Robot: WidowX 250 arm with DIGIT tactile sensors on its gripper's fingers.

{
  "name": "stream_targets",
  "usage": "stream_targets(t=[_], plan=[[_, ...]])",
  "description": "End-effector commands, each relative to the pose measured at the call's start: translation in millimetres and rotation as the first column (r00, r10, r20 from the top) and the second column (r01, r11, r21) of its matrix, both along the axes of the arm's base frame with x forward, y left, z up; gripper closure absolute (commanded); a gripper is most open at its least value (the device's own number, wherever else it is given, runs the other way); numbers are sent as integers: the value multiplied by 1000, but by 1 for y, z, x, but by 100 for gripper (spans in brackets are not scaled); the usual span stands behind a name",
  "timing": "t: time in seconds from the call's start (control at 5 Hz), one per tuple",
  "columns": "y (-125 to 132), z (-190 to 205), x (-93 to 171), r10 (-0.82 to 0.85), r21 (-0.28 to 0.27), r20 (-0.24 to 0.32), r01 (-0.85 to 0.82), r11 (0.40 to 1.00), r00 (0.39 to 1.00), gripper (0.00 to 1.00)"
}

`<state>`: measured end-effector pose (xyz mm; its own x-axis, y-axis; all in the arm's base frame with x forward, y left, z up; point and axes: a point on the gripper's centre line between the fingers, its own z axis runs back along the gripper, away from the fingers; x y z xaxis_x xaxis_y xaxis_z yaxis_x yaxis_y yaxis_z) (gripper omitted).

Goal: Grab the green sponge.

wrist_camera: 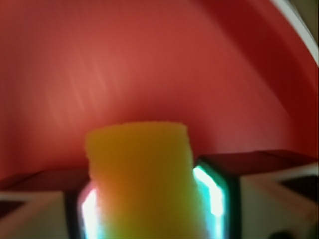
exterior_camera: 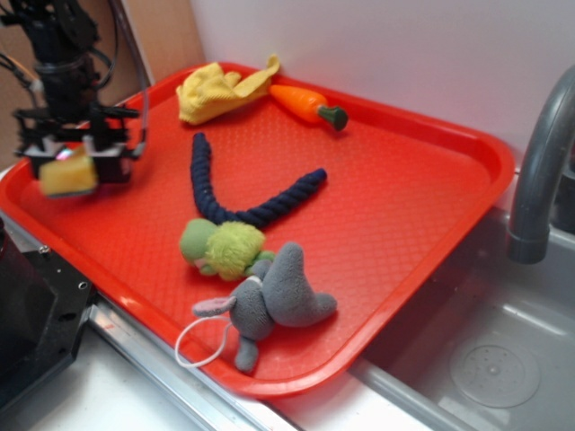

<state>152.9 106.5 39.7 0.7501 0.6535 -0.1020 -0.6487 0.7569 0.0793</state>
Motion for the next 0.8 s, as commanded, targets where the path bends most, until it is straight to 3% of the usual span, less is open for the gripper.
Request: stream_targets(t=[0.0, 0.2, 0.4, 0.6], plan=[[-20, 113, -7, -354, 104, 166, 341, 934, 920, 100], [-46, 163, 1, -557, 137, 184, 540, 831, 810, 100], [-60, 180, -2, -610, 206, 193, 576, 791, 769, 100], [-56, 183, -6, -581, 179, 241, 553, 814, 777, 100]])
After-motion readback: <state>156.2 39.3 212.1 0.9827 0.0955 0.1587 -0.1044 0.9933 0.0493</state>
